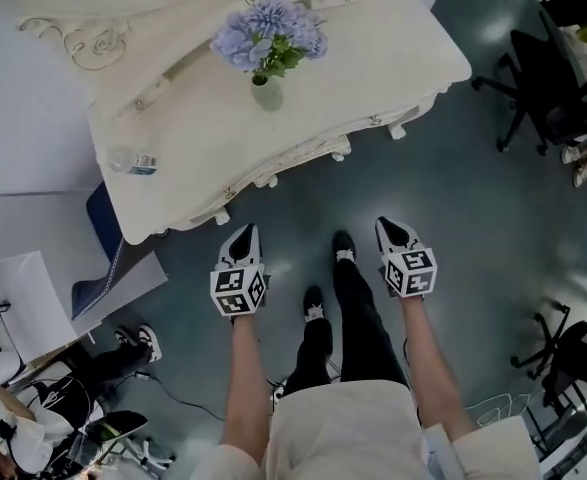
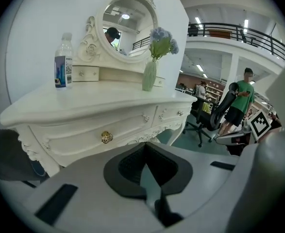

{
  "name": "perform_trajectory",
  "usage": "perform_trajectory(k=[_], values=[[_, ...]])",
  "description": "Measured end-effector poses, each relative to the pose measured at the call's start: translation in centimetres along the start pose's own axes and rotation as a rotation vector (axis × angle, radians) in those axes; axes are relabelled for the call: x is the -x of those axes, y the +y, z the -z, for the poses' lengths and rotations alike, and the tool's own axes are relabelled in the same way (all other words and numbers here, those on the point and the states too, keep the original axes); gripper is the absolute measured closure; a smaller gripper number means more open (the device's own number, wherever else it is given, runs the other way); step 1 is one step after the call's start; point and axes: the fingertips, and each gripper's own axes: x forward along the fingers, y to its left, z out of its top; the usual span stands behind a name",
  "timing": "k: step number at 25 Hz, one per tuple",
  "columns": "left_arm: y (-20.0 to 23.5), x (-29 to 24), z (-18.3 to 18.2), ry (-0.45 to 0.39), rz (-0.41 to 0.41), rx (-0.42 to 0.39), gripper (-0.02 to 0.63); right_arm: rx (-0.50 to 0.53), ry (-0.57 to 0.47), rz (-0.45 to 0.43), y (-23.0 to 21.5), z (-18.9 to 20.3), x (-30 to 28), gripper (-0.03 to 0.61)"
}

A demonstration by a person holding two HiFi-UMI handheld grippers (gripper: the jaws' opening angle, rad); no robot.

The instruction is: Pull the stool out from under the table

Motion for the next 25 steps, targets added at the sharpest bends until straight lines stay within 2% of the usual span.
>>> perform_trajectory(k=[5, 11, 14, 17, 20, 23, 25], values=[[0.8, -4.8, 2.3, 0.039, -0.009, -0.004, 0.600, -0.025, 0.024, 0.019, -3.3, 2.0, -3.8, 0.534], [0.8, -10.1, 6.7, 0.097, -0.024, 0.100, 0.600, -0.023, 0.055, 0.019, -6.6, 3.2, -9.2, 0.534], [0.7, -12.3, 9.2, 0.113, -0.041, 0.128, 0.598, -0.058, 0.053, 0.032, -8.0, 3.8, -11.5, 0.532], [1.7, -14.4, 11.4, 0.125, -0.075, 0.119, 0.598, -0.068, 0.052, 0.026, -8.7, 4.4, -14.3, 0.532], [3.3, -16.3, 12.8, 0.113, -0.128, 0.093, 0.598, -0.011, 0.045, 0.009, -9.2, 5.0, -17.0, 0.532], [4.1, -18.1, 13.2, 0.083, -0.148, 0.036, 0.598, 0.036, 0.018, -0.008, -10.1, 5.4, -19.5, 0.532], [4.7, -19.5, 13.7, 0.065, -0.162, 0.039, 0.598, 0.058, 0.015, -0.017, -11.0, 6.0, -21.3, 0.532]])
